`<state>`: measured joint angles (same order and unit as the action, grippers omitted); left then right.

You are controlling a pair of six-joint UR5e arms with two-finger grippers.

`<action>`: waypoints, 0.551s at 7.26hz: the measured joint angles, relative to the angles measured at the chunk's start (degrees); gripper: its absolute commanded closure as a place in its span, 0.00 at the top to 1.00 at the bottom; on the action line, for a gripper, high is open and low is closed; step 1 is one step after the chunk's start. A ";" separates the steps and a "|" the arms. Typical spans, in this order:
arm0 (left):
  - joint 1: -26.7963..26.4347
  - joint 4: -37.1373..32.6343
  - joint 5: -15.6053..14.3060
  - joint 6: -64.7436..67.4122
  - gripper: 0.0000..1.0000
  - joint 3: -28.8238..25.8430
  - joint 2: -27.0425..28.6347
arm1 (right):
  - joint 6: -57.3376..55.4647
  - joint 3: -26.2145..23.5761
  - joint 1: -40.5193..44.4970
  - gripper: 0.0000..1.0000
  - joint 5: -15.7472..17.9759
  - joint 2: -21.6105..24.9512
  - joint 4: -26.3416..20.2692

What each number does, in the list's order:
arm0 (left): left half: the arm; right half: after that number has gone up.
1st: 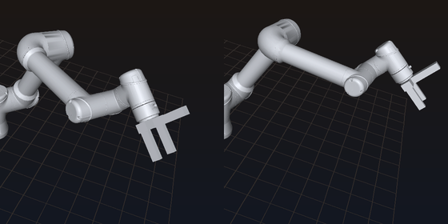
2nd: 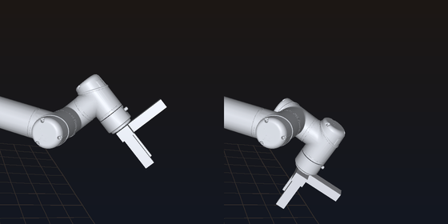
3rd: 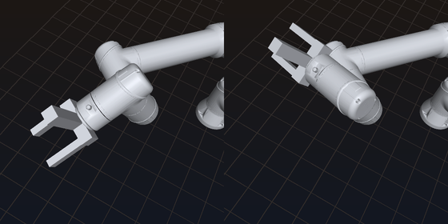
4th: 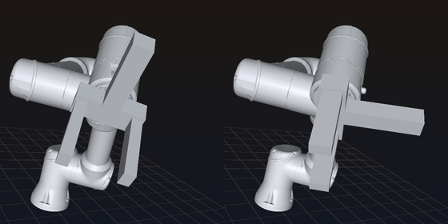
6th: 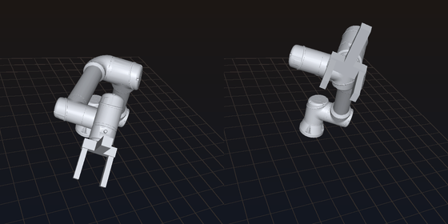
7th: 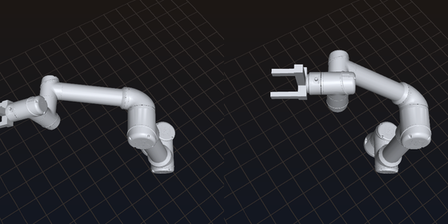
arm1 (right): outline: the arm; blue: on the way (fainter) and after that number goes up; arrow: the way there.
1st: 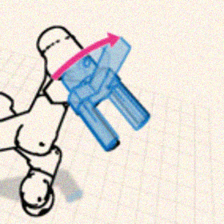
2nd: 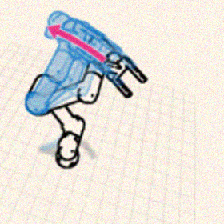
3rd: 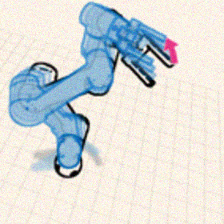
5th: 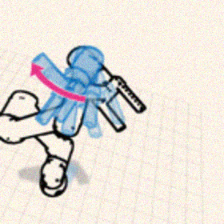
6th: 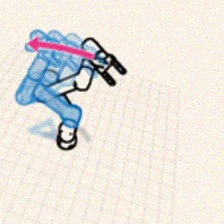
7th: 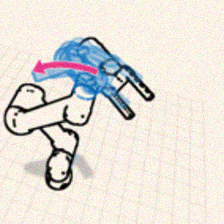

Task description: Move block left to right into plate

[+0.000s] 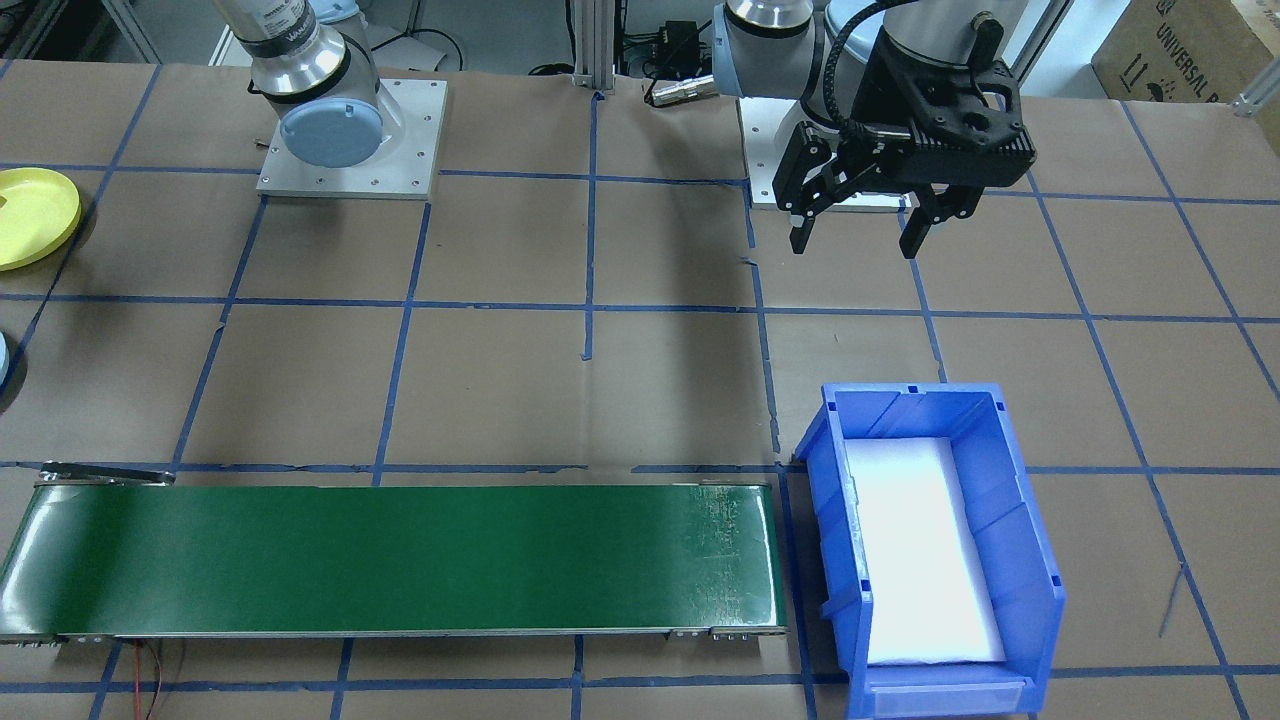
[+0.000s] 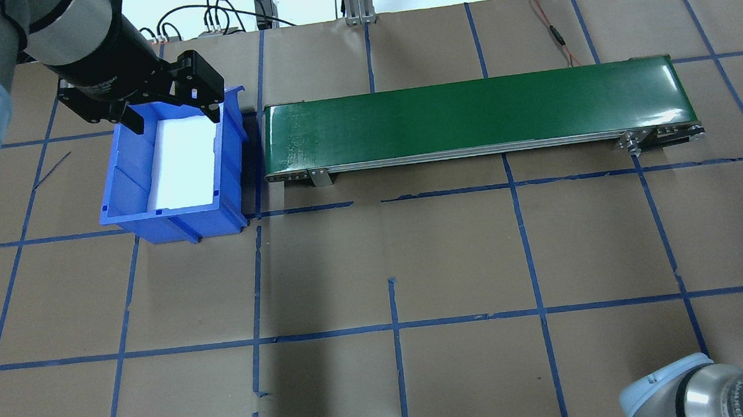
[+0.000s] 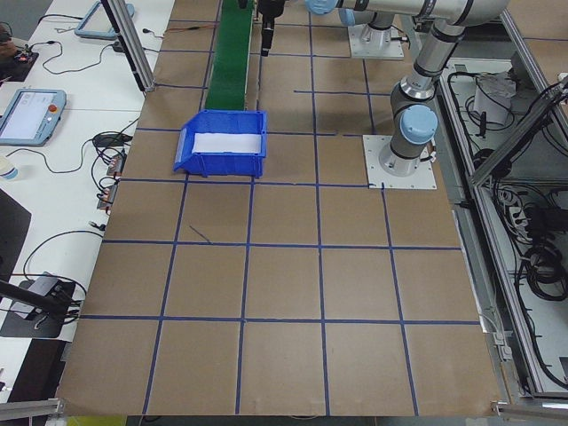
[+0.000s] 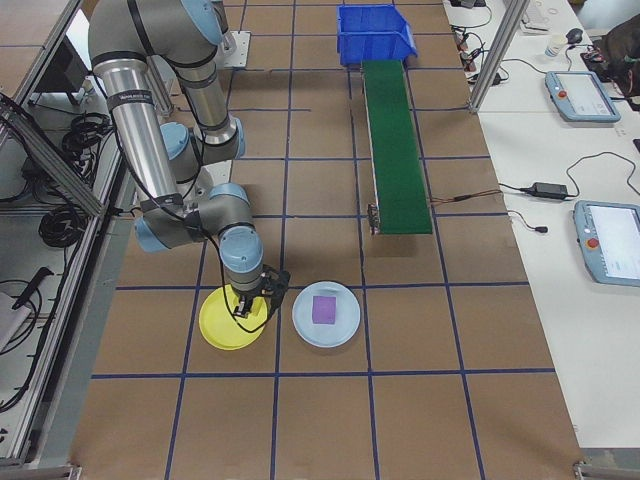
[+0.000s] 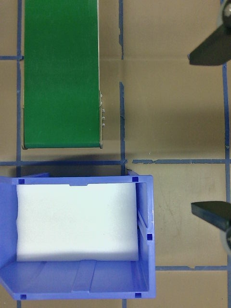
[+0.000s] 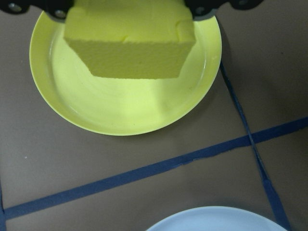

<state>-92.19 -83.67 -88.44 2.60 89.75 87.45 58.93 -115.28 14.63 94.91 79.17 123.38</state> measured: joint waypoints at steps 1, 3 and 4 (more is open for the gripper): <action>0.00 0.00 0.02 0.00 1.00 0.01 0.00 | 0.26 -0.05 -0.70 0.59 -0.03 -0.44 0.11; 0.14 0.29 0.14 0.02 1.00 0.02 0.00 | 0.34 -0.04 -1.17 0.94 -0.03 -0.80 0.27; 0.16 0.38 0.16 0.03 1.00 0.01 0.00 | 0.24 0.01 -1.23 1.00 -0.13 -0.83 0.22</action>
<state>-92.03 -83.29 -88.28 2.63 89.75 87.45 59.17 -115.27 13.40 94.77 78.34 123.60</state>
